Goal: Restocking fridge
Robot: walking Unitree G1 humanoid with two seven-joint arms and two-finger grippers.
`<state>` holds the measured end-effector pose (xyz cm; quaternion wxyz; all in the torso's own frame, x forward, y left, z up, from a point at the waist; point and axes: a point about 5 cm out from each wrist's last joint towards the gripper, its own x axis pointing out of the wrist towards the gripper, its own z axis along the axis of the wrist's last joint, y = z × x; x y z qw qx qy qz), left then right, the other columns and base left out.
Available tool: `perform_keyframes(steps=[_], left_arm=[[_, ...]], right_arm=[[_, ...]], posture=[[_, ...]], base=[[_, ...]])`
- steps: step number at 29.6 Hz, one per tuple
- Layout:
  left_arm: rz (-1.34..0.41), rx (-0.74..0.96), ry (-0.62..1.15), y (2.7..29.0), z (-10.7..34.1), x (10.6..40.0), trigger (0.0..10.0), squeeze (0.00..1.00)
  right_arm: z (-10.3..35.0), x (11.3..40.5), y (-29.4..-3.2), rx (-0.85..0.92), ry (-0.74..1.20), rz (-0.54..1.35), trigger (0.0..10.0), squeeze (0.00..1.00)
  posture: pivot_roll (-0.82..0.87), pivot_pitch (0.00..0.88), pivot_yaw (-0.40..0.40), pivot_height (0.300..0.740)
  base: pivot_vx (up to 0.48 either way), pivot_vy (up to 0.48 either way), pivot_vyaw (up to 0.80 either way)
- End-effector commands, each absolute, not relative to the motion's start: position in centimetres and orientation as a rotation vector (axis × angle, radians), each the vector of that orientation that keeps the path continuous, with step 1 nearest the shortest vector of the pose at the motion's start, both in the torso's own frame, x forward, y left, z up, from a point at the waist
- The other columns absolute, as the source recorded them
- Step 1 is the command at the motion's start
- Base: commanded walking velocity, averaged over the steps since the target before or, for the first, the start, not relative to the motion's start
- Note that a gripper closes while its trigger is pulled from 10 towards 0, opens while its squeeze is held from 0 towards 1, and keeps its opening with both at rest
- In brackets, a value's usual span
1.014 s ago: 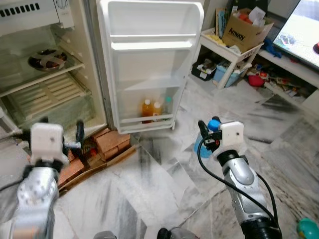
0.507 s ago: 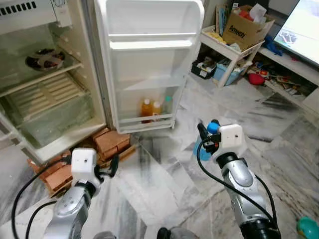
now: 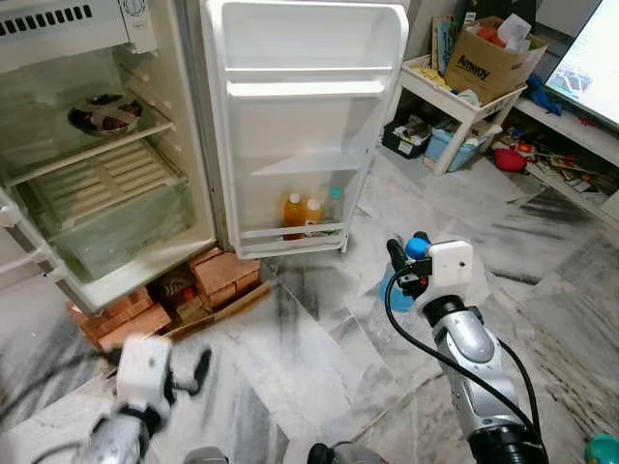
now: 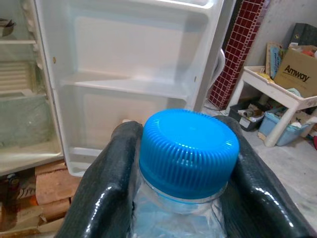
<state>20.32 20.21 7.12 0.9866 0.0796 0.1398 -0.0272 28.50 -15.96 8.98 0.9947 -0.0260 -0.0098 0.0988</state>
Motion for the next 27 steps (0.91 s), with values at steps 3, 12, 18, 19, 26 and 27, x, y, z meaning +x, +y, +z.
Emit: perform_keyframes(steps=[3,12,18,19,26,27], left_arm=[[-0.058,0.211,0.213,20.6,8.0,22.8,10.0,0.0],[-0.045,0.233,0.085,20.6,9.2,25.4,10.0,0.0],[0.038,0.214,0.079,20.5,8.6,24.1,10.0,0.0],[0.045,0.208,0.077,20.4,8.6,23.7,10.0,0.0],[0.026,0.192,0.054,19.1,8.6,23.1,10.0,0.0],[0.023,0.189,0.055,19.1,8.7,23.2,10.0,0.0]], right_arm=[[9.5,28.9,-16.3,-0.065,-0.042,0.191,10.0,0.0],[9.7,28.8,-17.4,-0.06,-0.051,0.149,10.0,0.0],[9.4,28.1,-17.4,-0.044,-0.044,0.137,10.0,0.0],[9.4,28.0,-17.3,-0.04,-0.044,0.137,10.0,0.0],[10.0,28.3,-15.8,-0.059,-0.075,0.211,10.0,0.0],[10.0,28.3,-15.7,-0.055,-0.076,0.212,10.0,0.0]], posture=[[0.09,0.062,-0.126,0.74],[0.06,0.042,-0.115,0.74],[0.06,0.047,-0.117,0.74],[0.06,0.048,-0.115,0.74],[0.08,0.06,-0.11,0.74],[0.08,0.068,-0.107,0.74]], base=[[0.0,0.0,0.0],[0.0,0.0,0.0],[0.0,0.0,0.0],[0.0,0.0,0.0],[0.0,0.0,0.34],[0.0,-0.3,0.79]])
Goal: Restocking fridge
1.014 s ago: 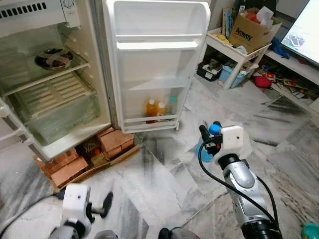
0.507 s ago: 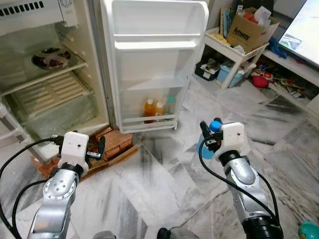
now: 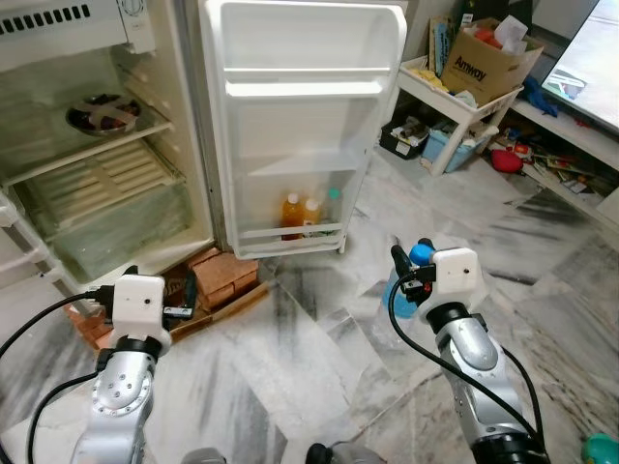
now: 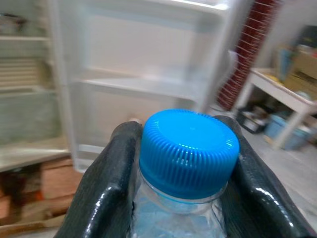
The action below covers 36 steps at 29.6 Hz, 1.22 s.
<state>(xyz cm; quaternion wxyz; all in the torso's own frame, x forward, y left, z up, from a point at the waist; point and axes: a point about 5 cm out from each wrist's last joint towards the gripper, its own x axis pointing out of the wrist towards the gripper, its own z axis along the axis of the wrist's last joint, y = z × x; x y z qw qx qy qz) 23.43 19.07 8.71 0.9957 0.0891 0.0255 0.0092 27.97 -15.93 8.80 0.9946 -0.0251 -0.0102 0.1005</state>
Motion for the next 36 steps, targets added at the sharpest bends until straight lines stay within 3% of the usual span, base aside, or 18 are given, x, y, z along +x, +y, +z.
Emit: perform_keyframes(steps=[1,11,15,24,31,36], left_arm=[[0.02,0.187,0.056,19.0,8.7,23.2,10.0,0.0],[0.019,0.184,0.061,18.9,8.7,23.4,10.0,0.0],[-0.018,0.204,0.1,18.8,7.9,23.2,10.0,0.0],[-0.026,0.234,0.102,19.3,8.0,23.8,10.0,0.0],[0.057,0.196,0.12,19.7,7.6,22.7,10.0,0.0],[0.049,0.169,0.096,18.8,7.7,22.9,10.0,0.0]], right_arm=[[10.0,28.3,-15.7,-0.052,-0.077,0.212,10.0,0.0],[10.0,28.2,-16.0,-0.046,-0.077,0.2,10.0,0.0],[9.6,27.8,-16.4,-0.038,-0.078,0.151,10.0,0.0],[9.2,27.3,-16.2,-0.035,-0.072,0.15,10.0,0.0],[8.3,26.4,-17.5,0.031,-0.033,0.087,10.0,0.0],[9.1,27.0,-16.7,0.029,-0.058,0.134,10.0,0.0]], posture=[[0.08,0.072,-0.104,0.74],[0.07,0.073,-0.084,0.74],[0.06,0.054,-0.02,0.74],[0.06,0.047,-0.015,0.74],[0.06,0.041,-0.026,0.74],[0.06,0.049,-0.035,0.74]], base=[[0.0,-0.3,0.79],[0.0,-0.367,0.78],[0.0,-0.384,0.77],[0.0,-0.346,0.55],[0.0,-0.188,0.0],[0.0,0.0,0.0]])
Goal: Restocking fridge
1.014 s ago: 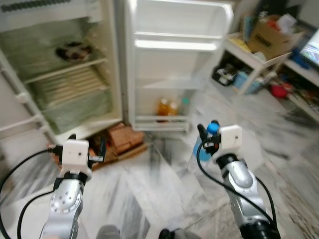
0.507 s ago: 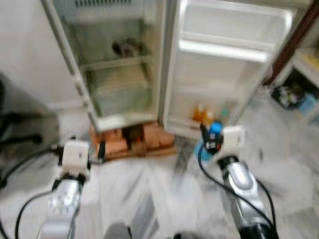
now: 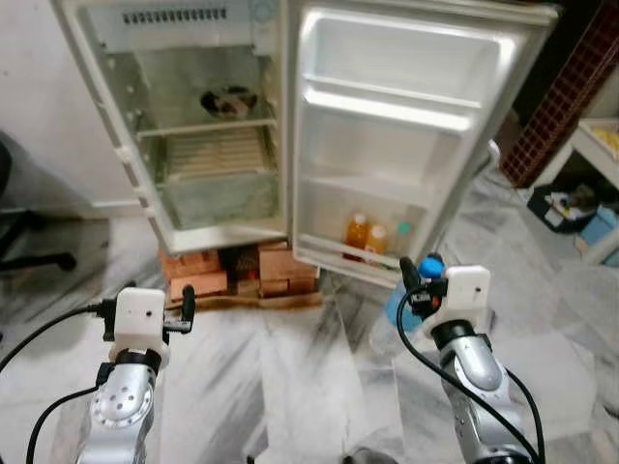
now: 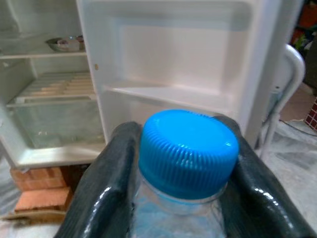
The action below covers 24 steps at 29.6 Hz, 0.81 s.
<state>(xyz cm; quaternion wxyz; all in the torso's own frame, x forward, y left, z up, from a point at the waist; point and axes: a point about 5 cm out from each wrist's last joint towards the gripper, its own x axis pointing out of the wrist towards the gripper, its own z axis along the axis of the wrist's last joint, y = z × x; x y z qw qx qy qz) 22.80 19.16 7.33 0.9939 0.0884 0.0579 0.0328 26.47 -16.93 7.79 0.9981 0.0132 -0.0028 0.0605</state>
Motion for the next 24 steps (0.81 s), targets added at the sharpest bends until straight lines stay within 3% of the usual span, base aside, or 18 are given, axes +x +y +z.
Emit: perform_keyframes(steps=[1,11,24], left_arm=[[0.05,0.143,0.097,18.8,7.8,23.0,10.0,0.0],[0.082,0.098,0.084,19.3,8.4,22.7,10.0,0.0],[0.083,0.038,0.06,19.0,8.7,22.5,10.0,0.0]], right_arm=[[9.4,27.3,-16.4,0.027,-0.067,0.149,10.0,0.0],[10.5,27.9,-15.3,0.034,-0.089,0.222,10.0,0.0],[10.6,27.9,-15.2,0.03,-0.084,0.24,10.0,0.0]], posture=[[0.06,0.054,-0.039,0.74],[0.07,0.073,-0.066,0.74],[0.07,0.091,-0.073,0.74]], base=[[0.0,0.0,0.0],[0.214,0.0,0.0],[0.317,0.353,0.0]])
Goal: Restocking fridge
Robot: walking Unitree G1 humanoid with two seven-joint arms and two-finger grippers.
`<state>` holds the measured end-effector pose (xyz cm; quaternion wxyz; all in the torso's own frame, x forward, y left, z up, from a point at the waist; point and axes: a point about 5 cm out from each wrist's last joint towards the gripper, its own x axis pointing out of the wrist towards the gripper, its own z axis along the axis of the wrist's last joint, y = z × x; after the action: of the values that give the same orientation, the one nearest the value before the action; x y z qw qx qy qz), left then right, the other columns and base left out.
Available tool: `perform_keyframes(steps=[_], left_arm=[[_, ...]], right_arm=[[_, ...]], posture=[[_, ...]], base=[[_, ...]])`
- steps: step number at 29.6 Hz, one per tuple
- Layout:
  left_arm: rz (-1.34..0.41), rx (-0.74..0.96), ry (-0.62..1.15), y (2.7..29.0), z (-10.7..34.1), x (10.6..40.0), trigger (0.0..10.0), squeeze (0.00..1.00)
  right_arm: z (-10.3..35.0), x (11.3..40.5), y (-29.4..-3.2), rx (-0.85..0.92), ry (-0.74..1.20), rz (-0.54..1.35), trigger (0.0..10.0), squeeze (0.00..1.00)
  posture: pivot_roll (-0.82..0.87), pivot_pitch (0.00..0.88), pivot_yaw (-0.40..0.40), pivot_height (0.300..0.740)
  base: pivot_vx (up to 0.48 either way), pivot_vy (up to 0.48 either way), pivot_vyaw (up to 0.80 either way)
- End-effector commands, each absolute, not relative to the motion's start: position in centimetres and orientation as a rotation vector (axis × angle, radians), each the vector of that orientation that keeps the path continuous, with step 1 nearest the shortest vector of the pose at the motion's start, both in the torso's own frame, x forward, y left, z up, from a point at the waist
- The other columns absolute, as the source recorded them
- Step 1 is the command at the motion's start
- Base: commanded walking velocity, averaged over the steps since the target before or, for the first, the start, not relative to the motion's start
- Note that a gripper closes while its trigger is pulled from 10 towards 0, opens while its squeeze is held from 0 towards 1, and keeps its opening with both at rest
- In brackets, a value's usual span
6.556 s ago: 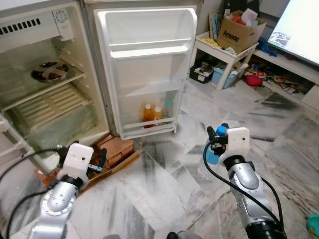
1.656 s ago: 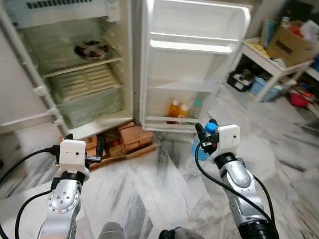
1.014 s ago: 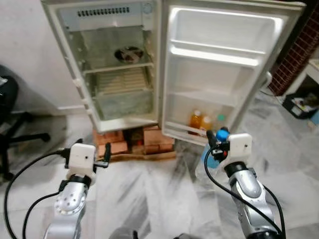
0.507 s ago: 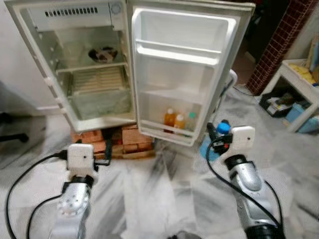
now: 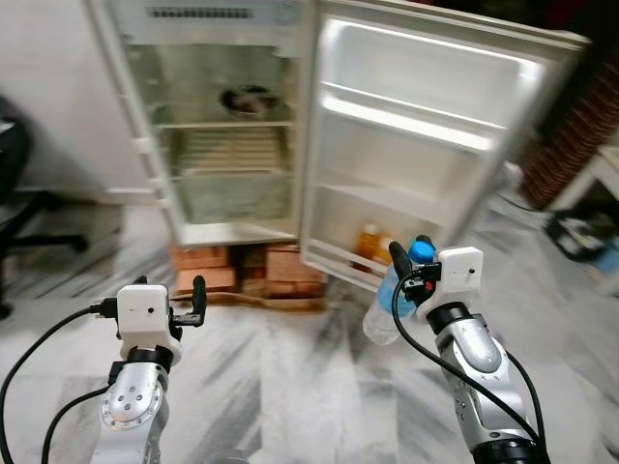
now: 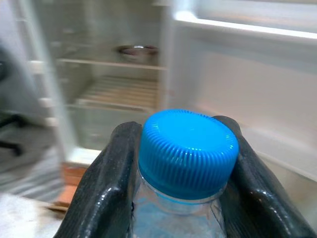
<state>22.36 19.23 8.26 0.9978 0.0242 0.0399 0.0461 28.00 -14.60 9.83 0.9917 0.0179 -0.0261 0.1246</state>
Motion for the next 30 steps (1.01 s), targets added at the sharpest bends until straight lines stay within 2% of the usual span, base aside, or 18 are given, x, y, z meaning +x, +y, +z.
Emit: perform_keyframes(steps=[1,10,21,30], left_arm=[[0.085,0.043,0.064,19.03,8.65,22.49,10.0,0.0],[0.074,0.049,0.071,18.98,8.61,22.44,10.0,0.0],[0.046,0.05,0.102,18.4,8.11,22.42,10.0,0.0],[0.01,0.039,0.094,18.09,8.17,22.0,10.0,0.0]], right_arm=[[10.58,27.97,-15.21,0.029,-0.084,0.241,10.0,0.0],[10.55,28.13,-15.23,0.015,-0.082,0.249,10.0,0.0],[10.56,28.21,-15.54,-0.004,-0.08,0.237,10.0,0.0],[10.53,28.32,-15.5,-0.015,-0.08,0.232,10.0,0.0]], posture=[[0.07,0.085,-0.074,0.74],[0.08,0.091,-0.076,0.74],[0.07,0.094,-0.079,0.74],[0.08,0.092,-0.08,0.74]], base=[[0.375,0.296,0.0],[0.377,0.298,0.0],[0.451,0.0,0.0],[0.0,0.0,0.0]])
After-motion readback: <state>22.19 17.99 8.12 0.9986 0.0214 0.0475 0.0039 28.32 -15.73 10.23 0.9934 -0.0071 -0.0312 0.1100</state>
